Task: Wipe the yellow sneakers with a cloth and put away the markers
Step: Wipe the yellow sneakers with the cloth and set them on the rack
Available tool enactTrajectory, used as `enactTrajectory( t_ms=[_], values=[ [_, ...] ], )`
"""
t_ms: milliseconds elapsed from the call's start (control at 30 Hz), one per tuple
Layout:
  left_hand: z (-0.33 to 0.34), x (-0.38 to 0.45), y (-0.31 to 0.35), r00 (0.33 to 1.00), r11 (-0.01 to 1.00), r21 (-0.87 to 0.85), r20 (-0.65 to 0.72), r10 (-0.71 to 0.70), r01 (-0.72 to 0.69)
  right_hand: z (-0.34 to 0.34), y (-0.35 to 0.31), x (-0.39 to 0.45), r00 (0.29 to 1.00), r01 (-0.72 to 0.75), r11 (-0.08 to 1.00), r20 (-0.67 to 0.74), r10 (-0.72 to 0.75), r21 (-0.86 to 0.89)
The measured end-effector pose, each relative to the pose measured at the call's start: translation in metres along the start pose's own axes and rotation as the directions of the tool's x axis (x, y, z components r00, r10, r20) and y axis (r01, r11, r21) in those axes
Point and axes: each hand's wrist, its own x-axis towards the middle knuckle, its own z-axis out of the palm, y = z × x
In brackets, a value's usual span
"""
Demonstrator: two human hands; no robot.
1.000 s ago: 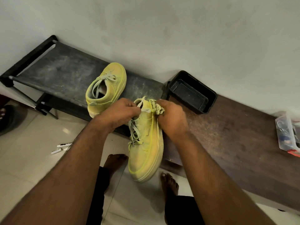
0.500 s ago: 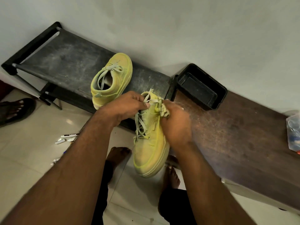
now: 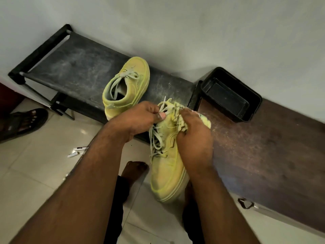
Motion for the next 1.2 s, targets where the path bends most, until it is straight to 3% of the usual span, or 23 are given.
enactTrajectory(
  t_ms=[100,233,367,400,533,567,667,700,833,1000,1100,1200],
  values=[
    [-0.003,0.002,-0.002,1.000,1.000,-0.026,-0.024,-0.006,0.005,-0.003,0.003,0.011,0.998,0.070,0.997,-0.001,-0.070,-0.032],
    [-0.004,0.007,-0.004,0.997,0.999,-0.001,-0.065,-0.042,0.042,-0.006,0.012,-0.005,0.934,0.358,0.934,0.007,-0.358,-0.018],
    [-0.001,0.010,-0.005,0.998,0.998,-0.051,-0.047,-0.034,0.031,-0.010,0.027,0.017,0.986,0.152,0.988,-0.064,-0.151,0.004],
    [-0.001,0.010,-0.007,0.998,0.998,-0.059,-0.049,-0.032,0.029,-0.009,0.024,0.017,0.985,0.160,0.987,-0.069,-0.158,0.017],
    [-0.005,0.011,-0.010,0.997,0.999,-0.045,-0.070,-0.025,0.022,0.002,0.014,0.007,0.902,0.430,0.899,0.008,-0.432,0.083],
    [-0.006,0.011,-0.011,0.997,0.999,-0.039,-0.069,-0.023,0.020,0.003,0.015,0.009,0.913,0.407,0.910,0.012,-0.409,0.080],
    [-0.003,0.012,-0.009,0.998,1.000,-0.022,-0.057,0.005,-0.007,-0.004,0.029,0.022,0.985,0.160,0.986,-0.062,-0.158,0.040],
    [-0.002,0.011,-0.008,0.999,0.999,-0.038,-0.045,0.010,-0.012,-0.006,0.031,0.024,0.986,0.156,0.987,-0.062,-0.153,0.038],
    [-0.004,0.010,-0.007,0.999,0.994,-0.111,0.023,0.027,-0.024,-0.004,0.025,0.022,0.884,0.444,0.876,0.068,-0.463,0.192],
    [-0.009,0.009,-0.009,0.998,0.997,-0.073,0.049,0.031,-0.027,-0.004,0.043,0.039,0.964,0.266,0.957,-0.030,-0.265,0.116],
    [-0.008,0.008,-0.007,0.995,0.996,-0.078,0.083,0.048,-0.041,-0.013,0.033,0.032,0.917,0.392,0.879,-0.034,-0.399,0.273],
    [-0.005,0.008,-0.006,0.994,0.993,-0.101,0.089,0.063,-0.054,-0.012,0.033,0.030,0.894,0.438,0.860,-0.023,-0.448,0.264]
  ],
)
